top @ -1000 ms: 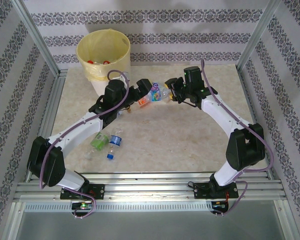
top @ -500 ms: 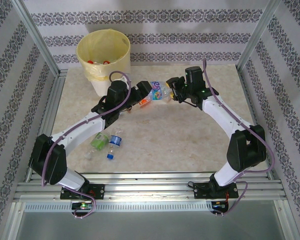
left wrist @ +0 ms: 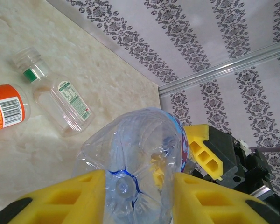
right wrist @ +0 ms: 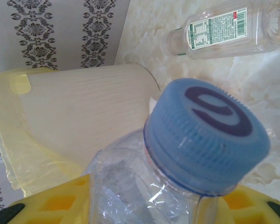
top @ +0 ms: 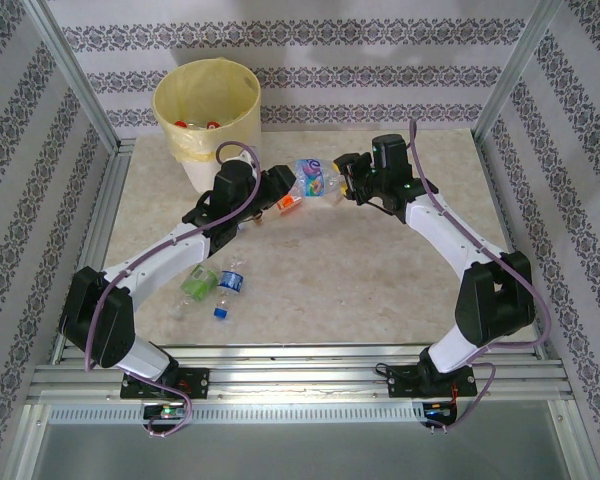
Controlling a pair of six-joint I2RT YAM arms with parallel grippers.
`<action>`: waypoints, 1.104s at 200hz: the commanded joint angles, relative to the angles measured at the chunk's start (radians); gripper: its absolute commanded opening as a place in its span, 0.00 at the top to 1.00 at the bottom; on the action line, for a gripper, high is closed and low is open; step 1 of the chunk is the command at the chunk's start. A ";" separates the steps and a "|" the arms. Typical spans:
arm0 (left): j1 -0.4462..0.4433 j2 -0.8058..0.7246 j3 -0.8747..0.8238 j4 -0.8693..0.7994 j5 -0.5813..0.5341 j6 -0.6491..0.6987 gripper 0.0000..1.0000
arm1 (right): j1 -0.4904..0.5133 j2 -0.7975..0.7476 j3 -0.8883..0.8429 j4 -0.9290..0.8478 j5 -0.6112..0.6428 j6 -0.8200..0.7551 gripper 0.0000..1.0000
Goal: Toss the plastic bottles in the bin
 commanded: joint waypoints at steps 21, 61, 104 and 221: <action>-0.021 -0.029 0.020 0.028 0.082 0.025 0.68 | 0.032 -0.036 -0.020 0.075 -0.123 0.022 0.63; -0.014 -0.033 0.025 0.029 0.090 0.032 0.74 | 0.032 -0.036 -0.028 0.091 -0.134 0.023 0.61; -0.014 -0.021 0.028 0.053 0.115 0.030 0.82 | 0.030 -0.029 -0.019 0.098 -0.149 0.017 0.62; 0.019 -0.035 0.029 0.056 0.157 0.053 0.78 | 0.028 -0.010 -0.016 0.116 -0.165 0.009 0.67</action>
